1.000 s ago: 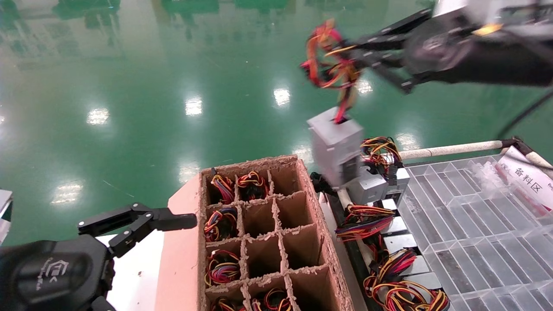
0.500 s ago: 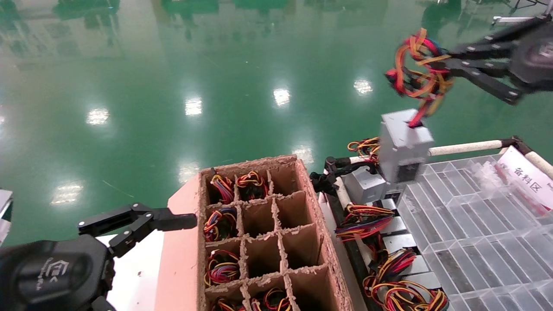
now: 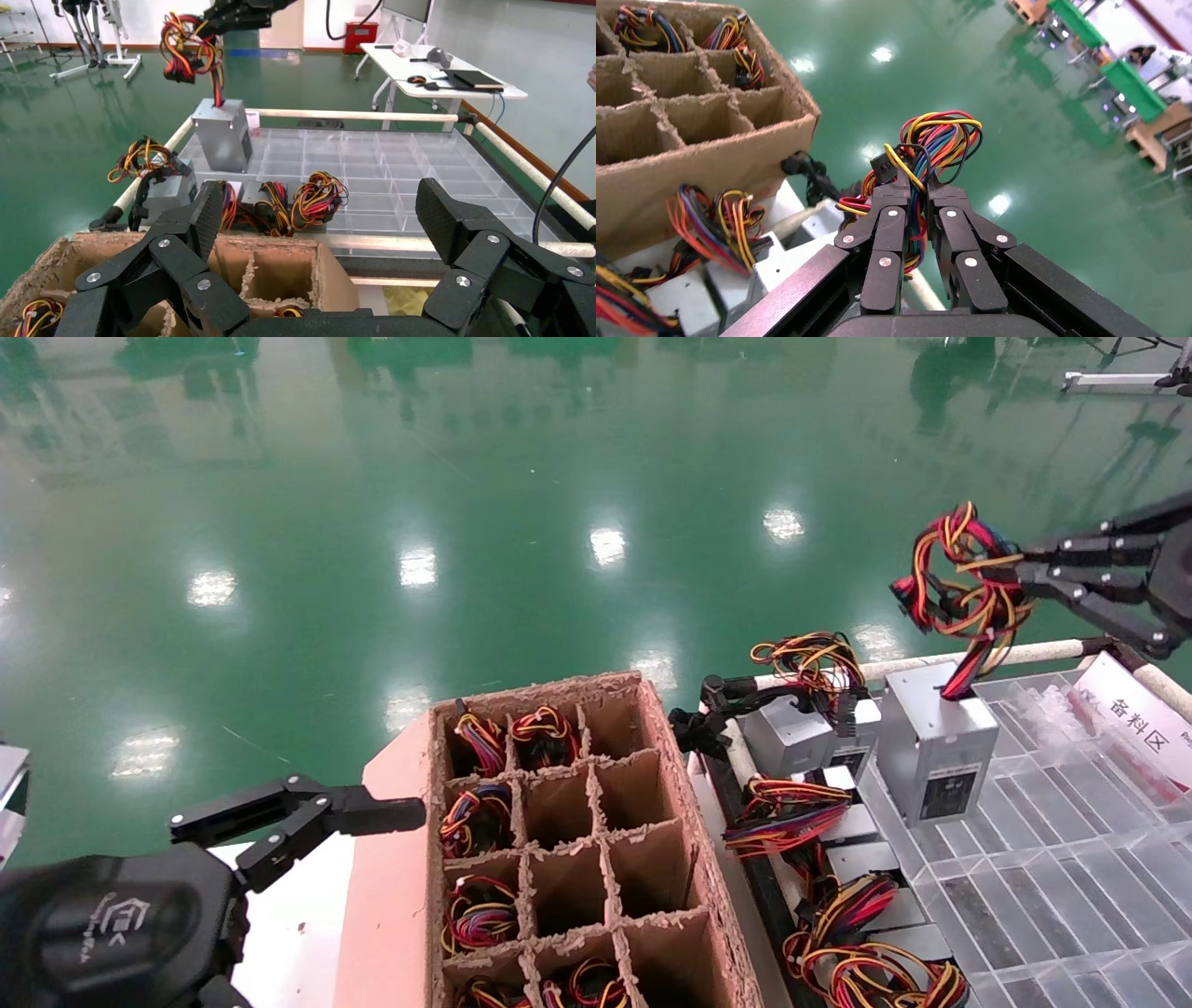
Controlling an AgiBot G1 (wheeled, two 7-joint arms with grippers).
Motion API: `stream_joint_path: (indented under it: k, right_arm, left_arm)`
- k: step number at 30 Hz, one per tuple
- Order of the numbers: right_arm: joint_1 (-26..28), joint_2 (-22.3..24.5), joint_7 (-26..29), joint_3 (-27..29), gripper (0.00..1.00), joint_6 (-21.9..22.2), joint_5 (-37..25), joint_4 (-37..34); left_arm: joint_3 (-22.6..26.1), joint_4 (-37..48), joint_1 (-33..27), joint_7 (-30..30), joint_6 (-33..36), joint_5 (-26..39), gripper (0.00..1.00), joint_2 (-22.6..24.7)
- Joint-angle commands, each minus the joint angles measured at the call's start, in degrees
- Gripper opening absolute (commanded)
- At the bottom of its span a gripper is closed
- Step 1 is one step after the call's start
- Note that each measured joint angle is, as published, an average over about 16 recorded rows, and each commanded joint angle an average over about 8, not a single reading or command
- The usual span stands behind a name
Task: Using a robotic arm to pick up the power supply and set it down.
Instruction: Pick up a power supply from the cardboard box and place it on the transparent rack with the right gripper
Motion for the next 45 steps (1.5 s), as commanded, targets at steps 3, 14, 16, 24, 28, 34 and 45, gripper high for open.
stream_joint_path:
  k: [3, 14, 16, 24, 28, 34, 45]
  right_arm:
    - [-1.54, 0.12, 0.23, -0.20, 0.00, 0.30, 0.12, -0.36]
    - [-5.08, -2.15, -0.60, -0.12, 0.00, 2.66, 0.64, -2.37]
    - [-5.64, -2.53, -0.89, 0.01, 0.00, 3.23, 0.85, -2.92]
    - [-8.19, -3.66, -2.70, 1.06, 0.00, 5.22, 2.39, -5.25]
    - [-9.28, -4.06, -3.57, 1.56, 0.00, 5.79, 3.12, -6.07]
    - [-10.80, -4.18, -4.64, 2.37, 0.00, 6.17, 4.29, -7.11]
    - [-14.53, -3.04, -6.42, 4.44, 0.00, 6.84, 7.27, -8.88]
  left_arm:
    - [0.00, 0.00, 0.00, 0.00, 0.00, 0.00, 1.00, 0.00]
    - [0.01, 0.00, 0.00, 0.00, 0.00, 0.00, 1.00, 0.00]
    - [0.01, 0.00, 0.00, 0.00, 0.00, 0.00, 1.00, 0.00]
    - [0.01, 0.00, 0.00, 0.01, 0.00, -0.01, 1.00, 0.00]
    - [0.01, 0.00, 0.00, 0.01, 0.00, -0.01, 1.00, 0.00]
    - [0.01, 0.00, 0.00, 0.01, -0.01, -0.01, 1.00, -0.01]
    - [0.02, 0.00, -0.01, 0.01, -0.01, -0.01, 1.00, -0.01]
